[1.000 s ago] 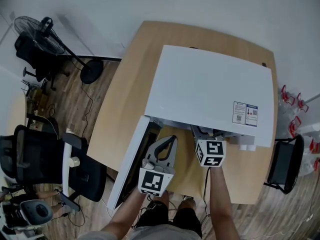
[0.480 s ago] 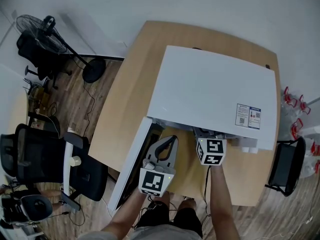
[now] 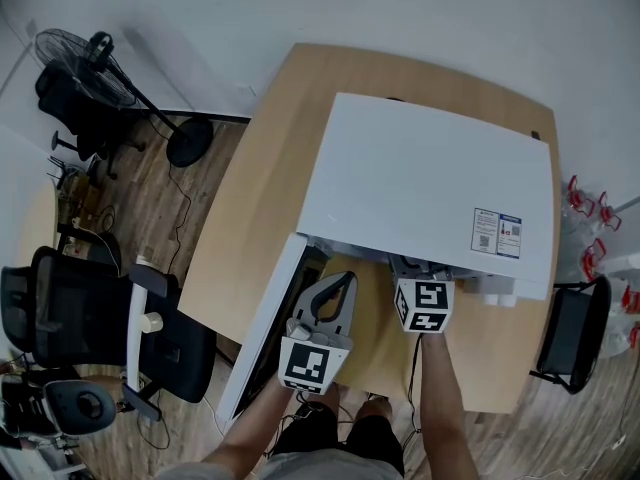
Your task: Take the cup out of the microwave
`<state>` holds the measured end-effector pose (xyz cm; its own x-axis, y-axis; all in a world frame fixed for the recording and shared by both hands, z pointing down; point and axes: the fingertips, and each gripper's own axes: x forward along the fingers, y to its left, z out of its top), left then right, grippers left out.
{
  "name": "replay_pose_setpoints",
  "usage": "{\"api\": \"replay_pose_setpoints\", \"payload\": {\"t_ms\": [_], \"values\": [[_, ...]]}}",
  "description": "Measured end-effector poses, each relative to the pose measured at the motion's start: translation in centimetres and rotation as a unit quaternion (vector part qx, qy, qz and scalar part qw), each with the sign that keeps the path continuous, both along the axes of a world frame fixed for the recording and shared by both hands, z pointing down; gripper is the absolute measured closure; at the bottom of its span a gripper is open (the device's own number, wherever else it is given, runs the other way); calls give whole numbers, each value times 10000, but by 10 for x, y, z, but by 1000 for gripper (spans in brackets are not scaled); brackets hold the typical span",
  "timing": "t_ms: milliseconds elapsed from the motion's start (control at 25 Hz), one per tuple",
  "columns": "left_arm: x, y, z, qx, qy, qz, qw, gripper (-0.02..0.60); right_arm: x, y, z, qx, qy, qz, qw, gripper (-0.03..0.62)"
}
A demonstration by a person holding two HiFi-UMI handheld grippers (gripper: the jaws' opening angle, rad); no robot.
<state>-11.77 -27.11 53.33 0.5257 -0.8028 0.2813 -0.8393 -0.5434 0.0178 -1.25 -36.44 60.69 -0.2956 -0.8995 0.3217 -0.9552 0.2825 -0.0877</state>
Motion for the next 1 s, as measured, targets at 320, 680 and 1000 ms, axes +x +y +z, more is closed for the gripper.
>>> {"api": "replay_pose_setpoints", "payload": {"t_ms": [320,680,1000], "values": [[2,7,-12,43,-52,-15,10000,560,1,18,-13,89,-22,-105,9999,253],[4,30,-32,138,-74,-138,9998,560,8,56,-32,149,-55,-231,9996,255],[21,59,-41,170,-77,-163,9997,560,27,101,-43,143,-105,-245,9995,255]]}}
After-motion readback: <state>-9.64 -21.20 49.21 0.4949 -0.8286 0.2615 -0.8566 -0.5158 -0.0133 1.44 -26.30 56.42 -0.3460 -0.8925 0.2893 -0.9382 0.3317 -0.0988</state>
